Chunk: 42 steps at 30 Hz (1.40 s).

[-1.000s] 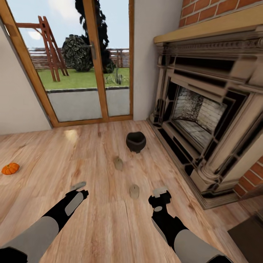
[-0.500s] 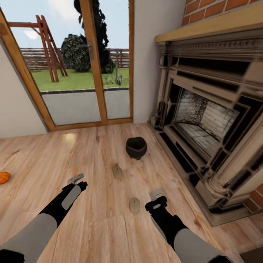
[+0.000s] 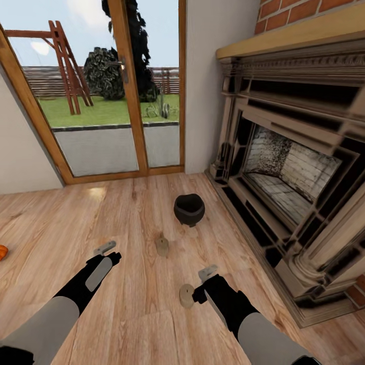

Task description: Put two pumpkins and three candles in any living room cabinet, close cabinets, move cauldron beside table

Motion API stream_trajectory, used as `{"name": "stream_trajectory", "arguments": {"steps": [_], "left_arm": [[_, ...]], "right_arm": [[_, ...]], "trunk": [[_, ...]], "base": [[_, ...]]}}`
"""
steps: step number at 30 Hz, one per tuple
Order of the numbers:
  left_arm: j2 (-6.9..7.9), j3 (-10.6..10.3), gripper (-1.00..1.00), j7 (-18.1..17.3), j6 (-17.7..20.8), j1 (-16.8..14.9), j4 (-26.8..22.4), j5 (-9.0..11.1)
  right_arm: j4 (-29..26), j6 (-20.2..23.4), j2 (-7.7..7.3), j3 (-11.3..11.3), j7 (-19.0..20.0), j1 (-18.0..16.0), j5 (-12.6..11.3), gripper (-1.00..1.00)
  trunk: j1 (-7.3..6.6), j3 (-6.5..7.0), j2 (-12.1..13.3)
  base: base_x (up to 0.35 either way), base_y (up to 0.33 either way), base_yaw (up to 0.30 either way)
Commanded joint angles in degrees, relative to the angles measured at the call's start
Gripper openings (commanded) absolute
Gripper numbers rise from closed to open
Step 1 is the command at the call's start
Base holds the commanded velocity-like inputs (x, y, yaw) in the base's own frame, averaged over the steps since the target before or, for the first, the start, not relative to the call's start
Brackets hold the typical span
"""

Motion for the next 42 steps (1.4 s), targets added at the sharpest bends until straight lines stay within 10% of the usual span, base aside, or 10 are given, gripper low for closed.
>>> {"name": "stream_trajectory", "arguments": {"steps": [1, 42], "left_arm": [[-0.12, -0.08, 1.00, 0.03, 0.03, 0.00, 0.00, -0.02], [-1.80, -0.39, 1.00, -0.14, 0.05, 0.00, -2.20, 0.23]], "right_arm": [[-0.10, 0.14, 0.00, 0.00, 0.49, -0.01, 0.00, 1.00], [7.80, -0.48, 0.00, 0.01, 0.48, 0.06, -0.03, 1.00]], "trunk": [[0.00, 0.00, 0.00], [0.00, 0.00, 0.00]], "base": [[0.002, 0.000, 0.000], [0.165, 0.101, 0.000]]}}
